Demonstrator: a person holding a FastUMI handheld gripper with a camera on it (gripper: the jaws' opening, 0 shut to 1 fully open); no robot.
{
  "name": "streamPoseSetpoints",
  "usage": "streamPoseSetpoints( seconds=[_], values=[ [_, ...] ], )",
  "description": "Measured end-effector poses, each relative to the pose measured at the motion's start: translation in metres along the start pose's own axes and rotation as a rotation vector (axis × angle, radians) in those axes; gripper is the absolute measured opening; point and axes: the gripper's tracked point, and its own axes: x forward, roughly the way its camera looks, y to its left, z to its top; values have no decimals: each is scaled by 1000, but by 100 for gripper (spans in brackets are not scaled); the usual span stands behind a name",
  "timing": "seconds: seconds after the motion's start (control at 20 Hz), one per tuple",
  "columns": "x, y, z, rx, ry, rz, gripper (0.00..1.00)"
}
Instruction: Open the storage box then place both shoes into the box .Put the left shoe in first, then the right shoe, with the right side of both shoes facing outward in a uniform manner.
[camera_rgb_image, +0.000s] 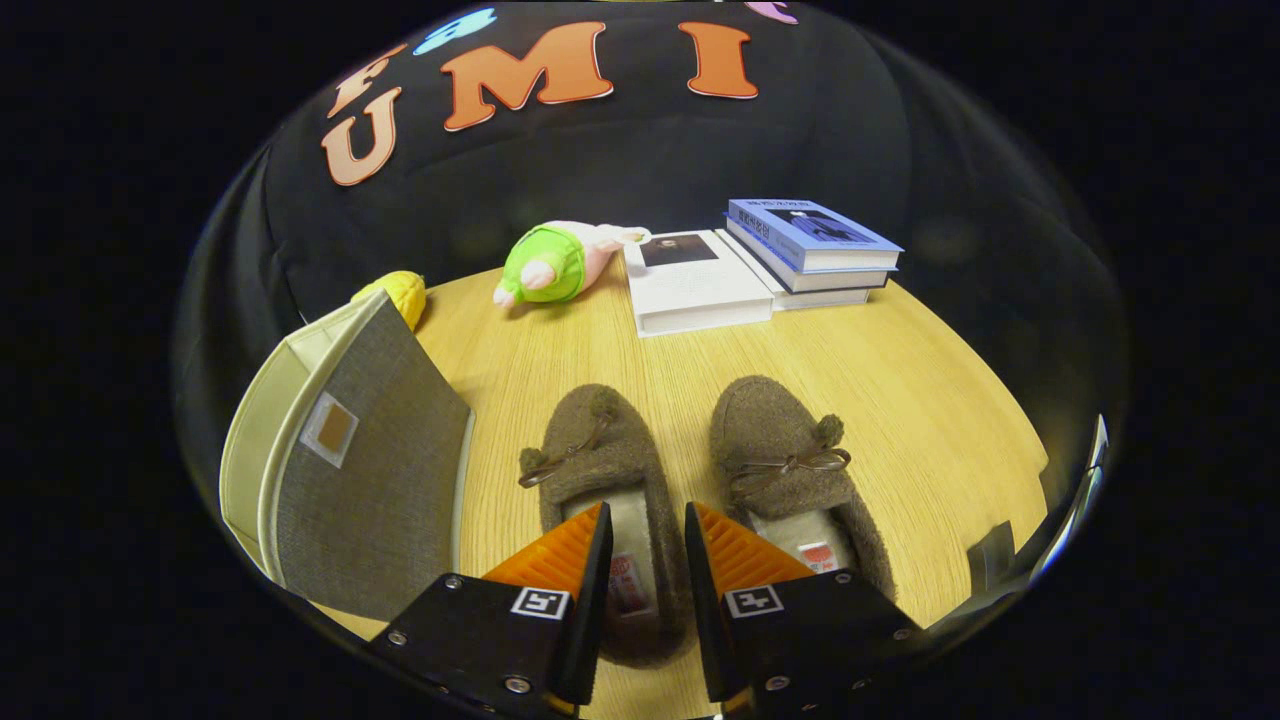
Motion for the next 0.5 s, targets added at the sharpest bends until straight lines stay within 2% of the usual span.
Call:
streamPoseSetpoints(
  seconds=[0.3, 0.5],
  values=[
    [17, -6, -26, -12, 81, -34, 28],
    [19, -10, -19, 31, 73, -58, 14]
  ],
)
